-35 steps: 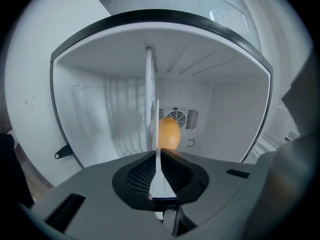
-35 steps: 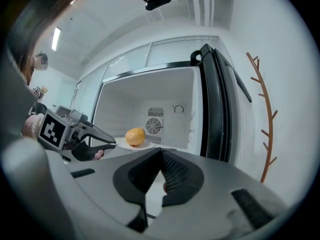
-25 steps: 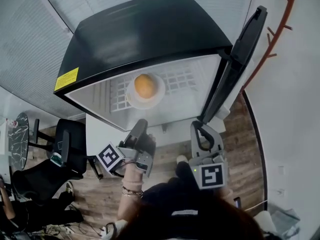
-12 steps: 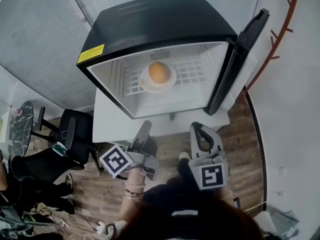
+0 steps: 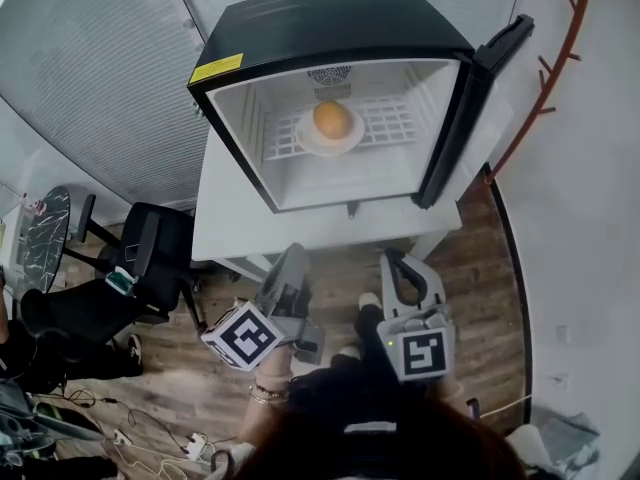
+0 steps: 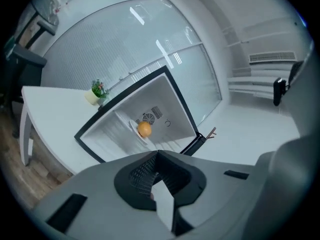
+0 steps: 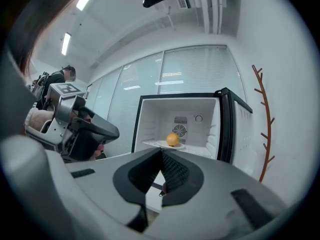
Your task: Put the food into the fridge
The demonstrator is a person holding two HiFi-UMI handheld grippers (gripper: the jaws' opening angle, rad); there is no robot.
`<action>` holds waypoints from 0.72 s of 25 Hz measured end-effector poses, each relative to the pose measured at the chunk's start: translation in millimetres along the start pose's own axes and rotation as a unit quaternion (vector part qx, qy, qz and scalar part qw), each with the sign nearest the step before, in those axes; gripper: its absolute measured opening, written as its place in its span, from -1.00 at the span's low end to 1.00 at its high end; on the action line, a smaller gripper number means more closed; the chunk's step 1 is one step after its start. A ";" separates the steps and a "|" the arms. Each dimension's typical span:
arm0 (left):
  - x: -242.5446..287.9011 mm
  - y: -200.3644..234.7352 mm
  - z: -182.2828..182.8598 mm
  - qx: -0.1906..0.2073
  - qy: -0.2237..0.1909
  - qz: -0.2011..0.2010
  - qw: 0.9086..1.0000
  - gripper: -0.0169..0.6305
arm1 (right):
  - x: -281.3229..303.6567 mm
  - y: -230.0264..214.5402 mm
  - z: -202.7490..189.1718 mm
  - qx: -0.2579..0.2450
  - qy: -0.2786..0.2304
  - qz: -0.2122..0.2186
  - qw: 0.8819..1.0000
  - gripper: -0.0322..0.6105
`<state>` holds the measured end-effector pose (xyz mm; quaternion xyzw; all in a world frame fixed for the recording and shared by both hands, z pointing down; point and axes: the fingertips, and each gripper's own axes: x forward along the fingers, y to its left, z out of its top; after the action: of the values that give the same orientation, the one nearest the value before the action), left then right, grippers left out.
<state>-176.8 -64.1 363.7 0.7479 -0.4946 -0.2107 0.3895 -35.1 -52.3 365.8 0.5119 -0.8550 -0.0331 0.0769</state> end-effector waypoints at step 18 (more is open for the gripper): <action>-90.4 -27.3 -18.5 0.244 -0.031 0.032 0.969 -0.97 | -81.8 47.2 -6.4 0.000 0.006 -0.006 1.000 -0.90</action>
<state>-186.2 30.2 347.0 0.7972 -0.5666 -0.0943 0.1857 -37.1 42.3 370.5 0.5174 -0.8512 -0.0308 0.0820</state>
